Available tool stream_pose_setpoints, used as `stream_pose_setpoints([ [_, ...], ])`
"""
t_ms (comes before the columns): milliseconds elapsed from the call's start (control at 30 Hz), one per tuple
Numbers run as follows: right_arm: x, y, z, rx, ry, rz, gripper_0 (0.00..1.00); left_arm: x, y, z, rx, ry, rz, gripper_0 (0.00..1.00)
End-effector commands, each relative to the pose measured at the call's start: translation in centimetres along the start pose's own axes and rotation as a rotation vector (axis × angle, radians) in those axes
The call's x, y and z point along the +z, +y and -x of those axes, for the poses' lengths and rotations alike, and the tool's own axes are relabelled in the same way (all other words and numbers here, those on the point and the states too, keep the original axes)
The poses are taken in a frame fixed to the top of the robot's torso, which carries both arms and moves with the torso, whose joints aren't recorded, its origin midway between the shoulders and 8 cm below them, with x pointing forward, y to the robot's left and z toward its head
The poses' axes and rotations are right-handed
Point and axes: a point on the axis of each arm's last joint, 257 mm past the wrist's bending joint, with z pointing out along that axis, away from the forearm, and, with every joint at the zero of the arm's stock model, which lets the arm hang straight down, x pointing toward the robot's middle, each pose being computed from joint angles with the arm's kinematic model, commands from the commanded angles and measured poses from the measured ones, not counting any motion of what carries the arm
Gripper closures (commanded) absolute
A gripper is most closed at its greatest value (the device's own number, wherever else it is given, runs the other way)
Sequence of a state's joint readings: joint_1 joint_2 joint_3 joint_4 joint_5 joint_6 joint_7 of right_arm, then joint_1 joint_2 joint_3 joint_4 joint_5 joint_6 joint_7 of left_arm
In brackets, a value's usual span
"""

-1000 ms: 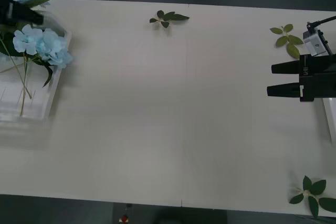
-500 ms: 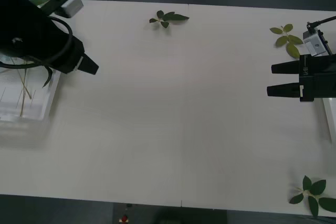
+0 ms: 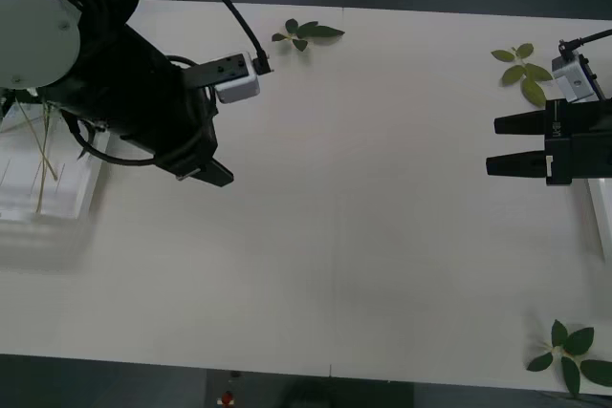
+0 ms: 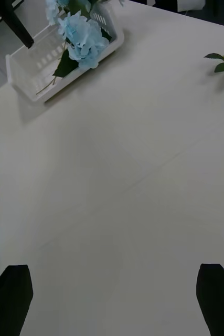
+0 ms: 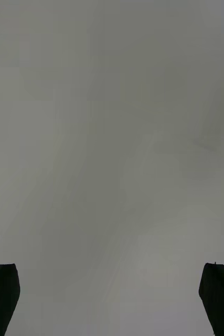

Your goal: Put the red flowers into the right box and the blue flowers into the left box

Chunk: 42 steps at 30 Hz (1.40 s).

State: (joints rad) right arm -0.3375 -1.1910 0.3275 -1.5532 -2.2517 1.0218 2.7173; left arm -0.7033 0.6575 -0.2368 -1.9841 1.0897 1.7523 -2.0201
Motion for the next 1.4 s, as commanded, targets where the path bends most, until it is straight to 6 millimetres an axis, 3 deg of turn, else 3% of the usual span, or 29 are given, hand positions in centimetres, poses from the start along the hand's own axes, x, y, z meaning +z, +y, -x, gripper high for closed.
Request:
stream_pose_setpoints([
  [33,0.0,0.1,1.1,-0.008,-0.010,0.005,0.09,0.6,0.8,1.4,0.271,-0.063,0.013,0.00],
  [267,0.0,0.1,1.1,-0.008,-0.010,0.005,0.09,3.3,0.3,2.0,0.487,-0.154,-0.052,0.00],
  [467,0.0,0.1,1.1,-0.008,-0.010,0.005,0.09,5.2,-0.1,1.8,0.401,-0.198,-0.128,0.00],
  [833,0.0,0.1,1.1,-0.008,-0.010,0.005,0.09,5.2,-3.4,0.0,0.414,-0.162,-0.270,0.00],
  [1400,0.0,0.1,1.1,-0.008,-0.010,0.005,0.09,7.5,-4.9,-1.8,0.369,-0.180,-0.232,0.00],
])
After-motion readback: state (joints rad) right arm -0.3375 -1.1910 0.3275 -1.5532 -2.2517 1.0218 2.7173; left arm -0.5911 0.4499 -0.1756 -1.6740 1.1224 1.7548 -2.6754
